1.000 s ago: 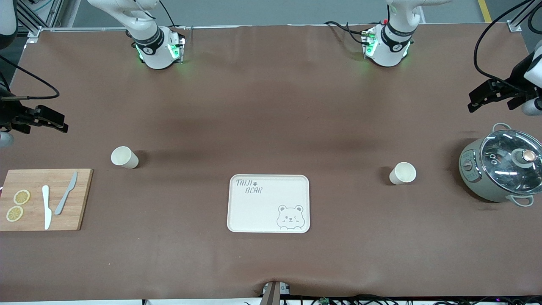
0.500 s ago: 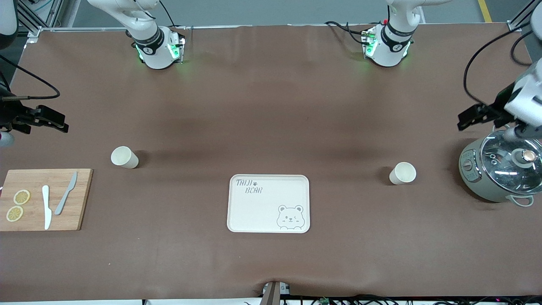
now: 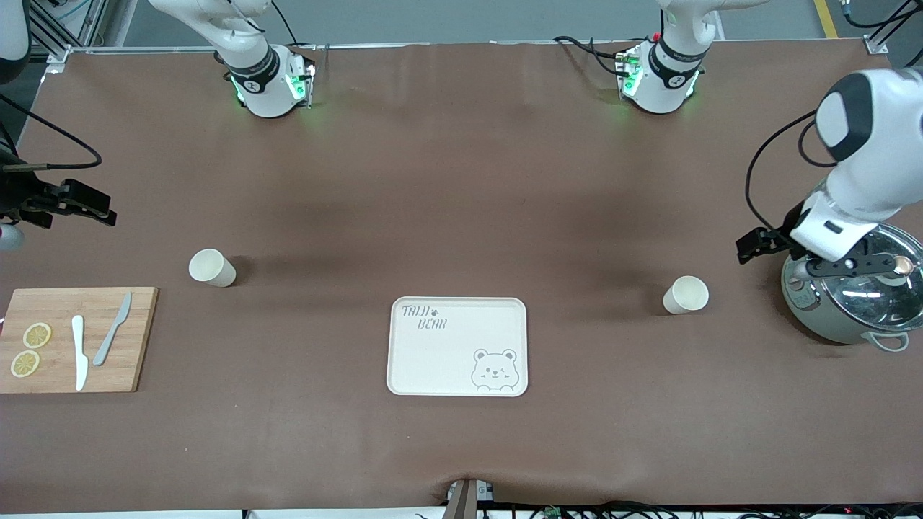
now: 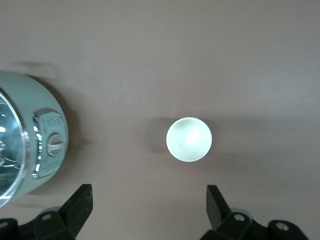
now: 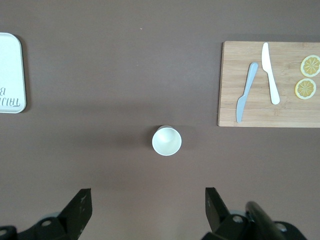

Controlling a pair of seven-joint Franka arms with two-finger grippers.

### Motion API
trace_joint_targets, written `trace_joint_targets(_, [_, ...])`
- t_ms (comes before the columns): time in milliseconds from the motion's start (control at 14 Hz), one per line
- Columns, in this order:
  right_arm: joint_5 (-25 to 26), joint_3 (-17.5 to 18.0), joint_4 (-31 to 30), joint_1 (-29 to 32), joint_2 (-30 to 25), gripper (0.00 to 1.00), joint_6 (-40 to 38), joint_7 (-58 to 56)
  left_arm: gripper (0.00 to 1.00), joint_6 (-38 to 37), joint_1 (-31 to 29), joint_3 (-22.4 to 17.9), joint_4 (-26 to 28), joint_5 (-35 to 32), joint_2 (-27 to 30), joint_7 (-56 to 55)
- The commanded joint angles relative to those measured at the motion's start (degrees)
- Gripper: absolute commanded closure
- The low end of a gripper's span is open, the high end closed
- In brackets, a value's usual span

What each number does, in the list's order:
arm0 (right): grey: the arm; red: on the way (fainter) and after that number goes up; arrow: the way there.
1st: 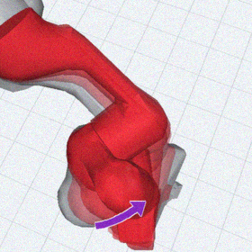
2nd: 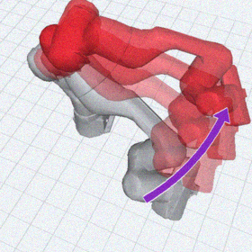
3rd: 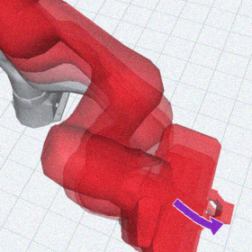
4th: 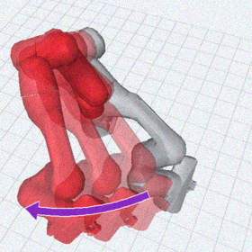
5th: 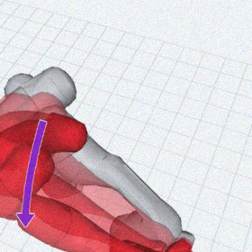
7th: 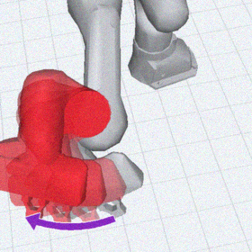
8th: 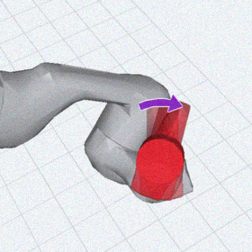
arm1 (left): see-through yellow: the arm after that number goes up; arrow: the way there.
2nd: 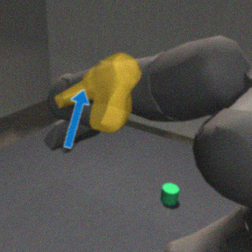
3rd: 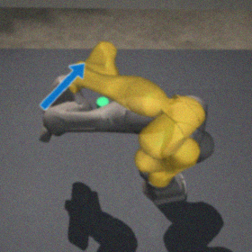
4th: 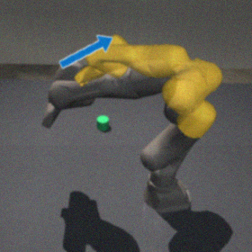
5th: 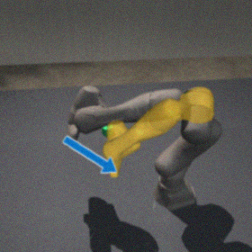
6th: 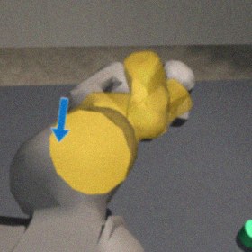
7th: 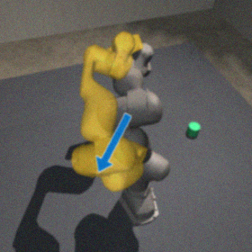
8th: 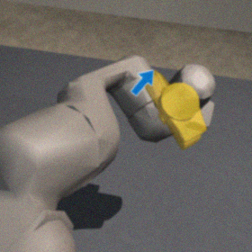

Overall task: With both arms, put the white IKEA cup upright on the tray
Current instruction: 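Reach the left gripper to one cup while the right gripper reaches the other cup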

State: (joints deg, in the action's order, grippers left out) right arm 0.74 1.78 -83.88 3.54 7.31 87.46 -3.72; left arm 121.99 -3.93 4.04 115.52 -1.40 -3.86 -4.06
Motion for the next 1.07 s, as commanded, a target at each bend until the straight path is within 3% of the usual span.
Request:
trace_joint_targets(0, [0.7, 0.3, 1.7, -1.3, 4.2, 0.00, -0.1, -0.1, 0.00, 3.3, -1.3, 0.0, 1.9, 1.1, -1.6, 1.2])
trace_joint_targets(214, [0.9, 0.3, 2.2, -1.2, 4.7, 0.00, 0.1, 0.2, 0.00, 11.5, -1.9, 0.2, 5.3, 1.3, -5.1, 1.0])
trace_joint_targets(500, [1.0, 0.3, 1.6, -1.3, 7.7, 0.00, 0.3, 0.6, 0.00, 15.1, -1.3, 1.3, 5.0, 3.2, -10.1, -0.1])
trace_joint_targets(714, [0.9, 0.3, 1.2, -0.8, 9.3, 0.00, -1.2, 0.8, 0.18, 17.0, -1.3, 1.7, 4.5, 3.3, -13.2, 0.0])
trace_joint_targets(857, [1.2, 0.1, 1.3, 0.7, 11.8, 0.00, -1.4, 2.8, 0.25, 17.2, -0.8, 1.7, 4.4, 3.3, -14.8, 0.0])
trace_joint_targets(1000, [1.2, 0.1, 1.1, 1.9, 12.5, 0.00, -1.6, 2.8, 0.27, 18.0, -1.0, 1.7, 4.5, 3.2, -15.8, 0.0])
